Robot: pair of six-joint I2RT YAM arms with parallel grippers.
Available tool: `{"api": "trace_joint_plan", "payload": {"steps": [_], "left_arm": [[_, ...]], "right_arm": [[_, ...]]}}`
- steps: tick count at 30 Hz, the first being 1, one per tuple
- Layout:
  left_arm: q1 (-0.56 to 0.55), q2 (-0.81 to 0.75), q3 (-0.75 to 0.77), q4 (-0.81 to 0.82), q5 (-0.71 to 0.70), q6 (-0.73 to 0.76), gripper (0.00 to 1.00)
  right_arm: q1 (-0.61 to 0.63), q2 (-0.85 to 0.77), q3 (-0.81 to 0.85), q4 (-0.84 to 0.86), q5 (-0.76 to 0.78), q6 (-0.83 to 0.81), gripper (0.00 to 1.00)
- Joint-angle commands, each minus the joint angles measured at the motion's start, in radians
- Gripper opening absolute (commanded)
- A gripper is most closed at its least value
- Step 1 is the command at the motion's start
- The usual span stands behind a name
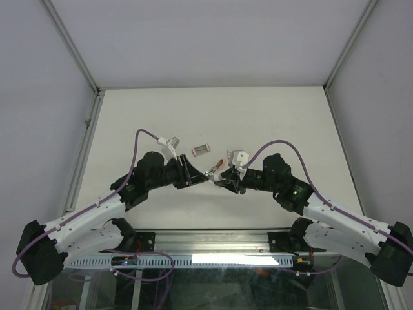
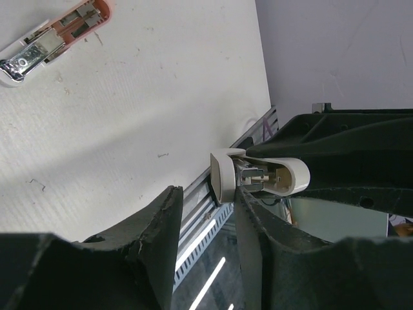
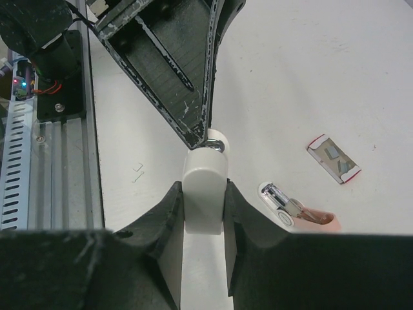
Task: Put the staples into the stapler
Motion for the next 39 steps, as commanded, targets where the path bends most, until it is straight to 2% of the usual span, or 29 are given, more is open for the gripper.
{"api": "trace_joint_plan", "payload": {"steps": [1,11,16,20,29,34,39], "left_arm": [[0.020,0.007,-0.015,0.071,0.036,-0.019,0.36],[0.051,0.019,-0.092,0.228,0.124,-0.086,0.27],[0.064,0.025,-0.135,0.340,0.173,-0.130,0.12],[0.076,0.017,-0.169,0.402,0.187,-0.159,0.00],[0.119,-0.062,-0.249,0.470,0.160,-0.219,0.00],[0.148,-0.100,-0.267,0.493,0.159,-0.248,0.00],[0.171,-0.124,-0.285,0.503,0.163,-0.268,0.00]], "right_arm": [[0.015,-0.015,-0.004,0.100,-0.052,-0.030,0.00],[0.016,-0.052,-0.040,0.179,-0.101,-0.017,0.00],[0.015,-0.064,-0.072,0.230,-0.101,0.007,0.00],[0.016,-0.075,-0.129,0.336,-0.079,0.058,0.00],[0.015,-0.098,-0.309,0.675,0.081,0.232,0.00],[0.016,-0.100,-0.379,0.761,0.144,0.282,0.03],[0.015,-0.111,-0.440,0.810,0.195,0.303,0.11]]}}
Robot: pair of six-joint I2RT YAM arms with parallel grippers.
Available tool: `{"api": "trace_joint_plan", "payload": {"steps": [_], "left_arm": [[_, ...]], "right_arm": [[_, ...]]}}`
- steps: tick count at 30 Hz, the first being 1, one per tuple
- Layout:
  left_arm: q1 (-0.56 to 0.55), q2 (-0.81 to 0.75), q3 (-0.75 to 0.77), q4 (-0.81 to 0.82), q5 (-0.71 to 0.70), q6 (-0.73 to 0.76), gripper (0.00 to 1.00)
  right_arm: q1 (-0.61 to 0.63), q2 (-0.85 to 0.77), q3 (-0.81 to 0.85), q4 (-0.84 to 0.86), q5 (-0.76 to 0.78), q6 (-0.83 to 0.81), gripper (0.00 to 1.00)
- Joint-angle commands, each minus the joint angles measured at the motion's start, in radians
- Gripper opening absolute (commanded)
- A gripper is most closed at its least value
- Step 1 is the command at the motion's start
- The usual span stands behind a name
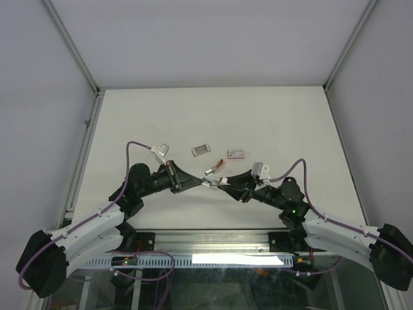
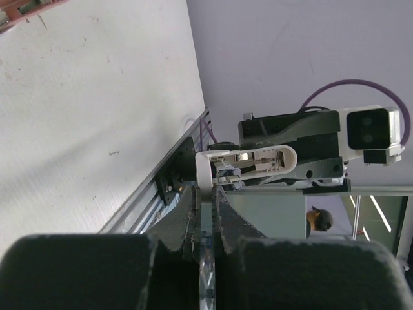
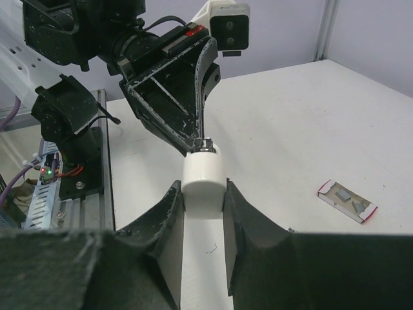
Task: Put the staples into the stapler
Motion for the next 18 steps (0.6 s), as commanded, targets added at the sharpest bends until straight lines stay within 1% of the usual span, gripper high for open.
{"api": "trace_joint_plan", "payload": {"steps": [1,8,10,13,15,17,18], "left_arm": [[0.049,-0.045,-0.016,0.082,-0.030,-0.032,0.00],[0.059,-0.065,-0.040,0.093,-0.050,-0.052,0.00],[0.060,-0.075,-0.047,0.093,-0.068,-0.053,0.00],[0.060,-0.091,-0.064,0.094,-0.117,-0.050,0.00],[0.059,-0.094,-0.074,0.102,-0.157,-0.041,0.00],[0.059,-0.093,-0.086,0.123,-0.191,-0.027,0.00],[0.059,-0.093,-0.094,0.133,-0.206,-0.016,0.00]], "right_arm": [[-0.007,-0.029,-0.055,0.091,0.098,0.046,0.14],[-0.007,-0.041,-0.088,0.091,0.128,0.072,0.32],[-0.007,-0.047,-0.094,0.091,0.139,0.088,0.41],[-0.007,-0.064,-0.102,0.080,0.169,0.116,0.60],[-0.007,-0.077,-0.107,0.068,0.194,0.132,0.67],[-0.007,-0.086,-0.104,0.045,0.226,0.161,0.71],[-0.007,-0.091,-0.090,0.023,0.254,0.193,0.76]]}}
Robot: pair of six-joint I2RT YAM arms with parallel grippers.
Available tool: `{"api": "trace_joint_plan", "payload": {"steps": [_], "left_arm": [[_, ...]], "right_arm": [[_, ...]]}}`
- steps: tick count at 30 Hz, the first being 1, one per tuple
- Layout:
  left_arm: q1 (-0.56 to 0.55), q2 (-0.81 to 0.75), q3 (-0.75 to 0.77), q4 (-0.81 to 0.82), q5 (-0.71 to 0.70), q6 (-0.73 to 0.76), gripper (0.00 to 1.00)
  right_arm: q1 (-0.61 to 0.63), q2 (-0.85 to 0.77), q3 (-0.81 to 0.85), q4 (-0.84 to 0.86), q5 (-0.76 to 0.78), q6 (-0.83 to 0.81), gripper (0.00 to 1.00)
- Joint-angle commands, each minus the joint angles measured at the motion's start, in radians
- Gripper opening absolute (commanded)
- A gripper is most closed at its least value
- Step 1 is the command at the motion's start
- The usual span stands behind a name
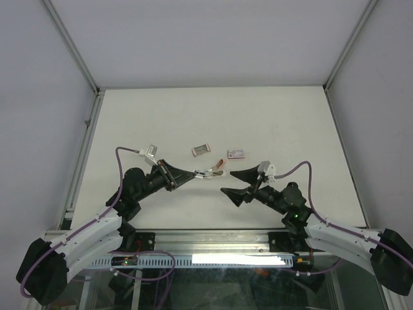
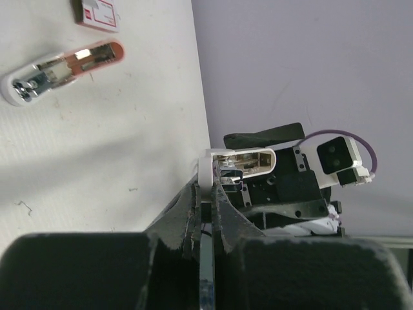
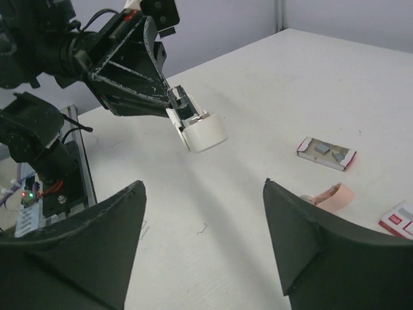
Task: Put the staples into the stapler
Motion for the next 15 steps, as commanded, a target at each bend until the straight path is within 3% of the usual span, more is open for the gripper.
{"api": "trace_joint_plan", "payload": {"steps": [1,5,7,10,15], "left_arm": [[0.008,-0.017,-0.028,0.106,-0.110,0.037,0.00],[0.009,-0.031,-0.069,0.166,-0.160,0.073,0.00],[0.008,-0.041,-0.089,0.199,-0.174,0.080,0.00],[0.008,-0.047,-0.104,0.239,-0.183,0.092,0.00],[0.008,-0.051,-0.111,0.252,-0.190,0.097,0.00]], "right_arm": [[-0.002,-0.036,0.036,-0.037,0.141,0.119,0.81],[-0.004,-0.028,0.158,-0.241,0.203,0.233,0.87],[-0.006,-0.001,0.240,-0.372,0.286,0.428,0.86],[-0.005,0.048,0.316,-0.463,0.315,0.572,0.83],[-0.004,0.121,0.412,-0.531,0.324,0.627,0.80]]}}
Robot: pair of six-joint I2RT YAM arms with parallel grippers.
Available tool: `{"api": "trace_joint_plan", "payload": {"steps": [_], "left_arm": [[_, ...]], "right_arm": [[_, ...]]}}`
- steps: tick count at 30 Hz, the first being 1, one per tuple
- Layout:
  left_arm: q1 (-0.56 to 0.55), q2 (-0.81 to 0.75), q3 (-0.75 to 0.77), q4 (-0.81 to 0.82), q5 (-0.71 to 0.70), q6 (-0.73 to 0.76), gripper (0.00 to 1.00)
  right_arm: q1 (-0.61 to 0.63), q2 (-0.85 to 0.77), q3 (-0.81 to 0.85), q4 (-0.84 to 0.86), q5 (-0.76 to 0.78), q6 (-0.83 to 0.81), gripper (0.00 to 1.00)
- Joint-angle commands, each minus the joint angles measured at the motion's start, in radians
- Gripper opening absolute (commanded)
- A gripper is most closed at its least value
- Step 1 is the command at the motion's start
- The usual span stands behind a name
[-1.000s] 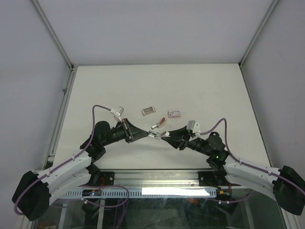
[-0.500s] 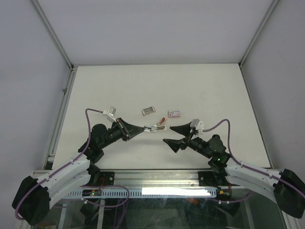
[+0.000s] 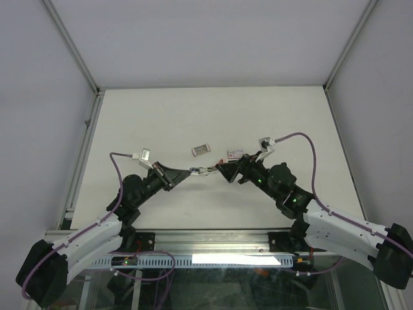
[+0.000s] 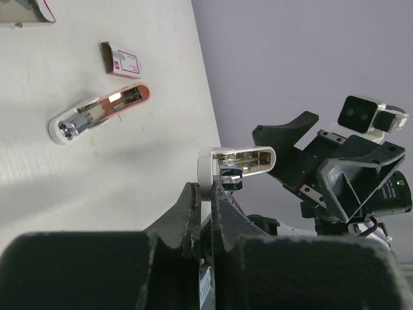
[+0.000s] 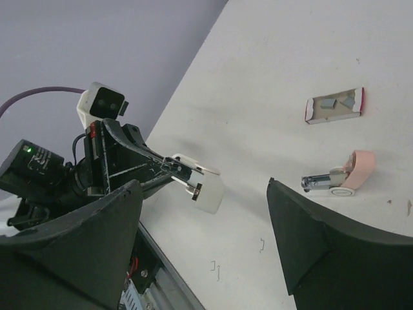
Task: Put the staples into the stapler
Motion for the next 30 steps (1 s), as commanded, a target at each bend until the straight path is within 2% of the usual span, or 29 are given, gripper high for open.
{"api": "trace_joint_plan", "payload": {"steps": [1,5,9,18,30], "left_arm": [[0.008,-0.020,-0.001,0.114,-0.033,0.025,0.00],[0.007,-0.026,-0.009,0.119,-0.043,0.027,0.00],[0.008,-0.031,-0.012,0.119,-0.053,0.036,0.00],[0.008,-0.027,-0.014,0.120,-0.047,0.064,0.00],[0.008,0.009,-0.024,0.198,-0.018,0.073,0.00]], "right_arm": [[-0.001,0.063,0.113,-0.134,0.058,0.122,0.80],[0.000,0.135,0.191,-0.239,0.057,0.121,0.79],[0.002,0.167,0.208,-0.233,0.002,0.142,0.75],[0.016,0.250,0.235,-0.172,-0.050,0.167,0.56],[0.016,0.253,0.220,-0.110,-0.033,0.168,0.34]]}}
